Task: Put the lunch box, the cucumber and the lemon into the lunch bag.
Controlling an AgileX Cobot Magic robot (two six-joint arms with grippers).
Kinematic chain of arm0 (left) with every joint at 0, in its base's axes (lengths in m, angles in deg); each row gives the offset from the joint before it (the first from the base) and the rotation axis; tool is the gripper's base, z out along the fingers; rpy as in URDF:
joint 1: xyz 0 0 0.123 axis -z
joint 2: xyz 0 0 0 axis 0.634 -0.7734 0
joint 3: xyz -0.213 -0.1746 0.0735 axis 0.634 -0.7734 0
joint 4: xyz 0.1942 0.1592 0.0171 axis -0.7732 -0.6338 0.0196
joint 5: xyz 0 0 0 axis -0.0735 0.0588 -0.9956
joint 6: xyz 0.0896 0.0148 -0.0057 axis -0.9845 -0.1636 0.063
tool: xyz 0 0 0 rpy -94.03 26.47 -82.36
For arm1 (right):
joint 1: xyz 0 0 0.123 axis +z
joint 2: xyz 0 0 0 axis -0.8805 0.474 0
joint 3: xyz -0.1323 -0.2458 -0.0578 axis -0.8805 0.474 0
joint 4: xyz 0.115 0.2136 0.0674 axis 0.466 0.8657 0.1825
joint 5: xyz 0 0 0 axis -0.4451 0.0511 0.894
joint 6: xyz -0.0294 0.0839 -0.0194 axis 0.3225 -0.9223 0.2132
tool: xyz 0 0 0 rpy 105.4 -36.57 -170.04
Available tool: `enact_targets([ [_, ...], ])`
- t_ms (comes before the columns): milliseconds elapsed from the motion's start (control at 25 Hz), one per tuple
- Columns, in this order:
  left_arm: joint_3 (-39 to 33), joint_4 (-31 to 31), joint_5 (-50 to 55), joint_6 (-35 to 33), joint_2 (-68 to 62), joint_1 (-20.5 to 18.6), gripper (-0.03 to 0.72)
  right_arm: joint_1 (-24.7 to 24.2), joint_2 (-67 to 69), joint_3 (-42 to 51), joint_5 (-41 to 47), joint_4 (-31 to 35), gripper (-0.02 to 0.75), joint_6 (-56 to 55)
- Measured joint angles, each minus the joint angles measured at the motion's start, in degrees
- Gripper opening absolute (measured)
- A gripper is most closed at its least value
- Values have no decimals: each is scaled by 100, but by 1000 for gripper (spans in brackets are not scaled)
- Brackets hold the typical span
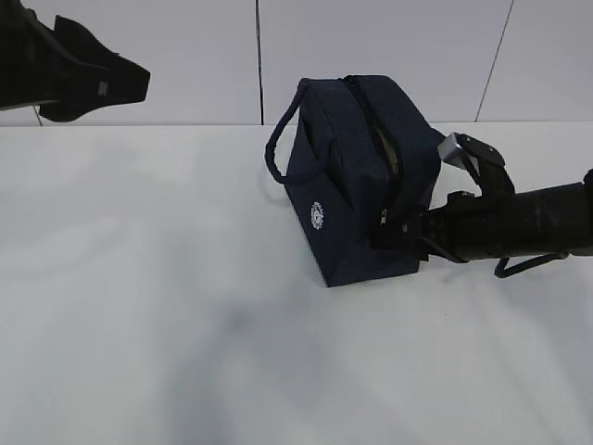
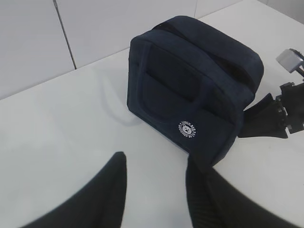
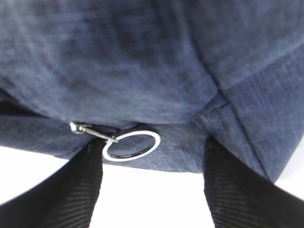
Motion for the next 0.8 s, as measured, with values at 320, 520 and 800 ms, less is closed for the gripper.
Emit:
enact_targets([
  [320,0,0,-9,0,0,0,299,0,0,-135,0,0,255,13],
  [520,0,0,-9,0,0,0,299,0,0,-139,-22,0,221,198],
  [800,0,0,-12,0,0,0,299,0,0,-148,-21,-119,219,200],
])
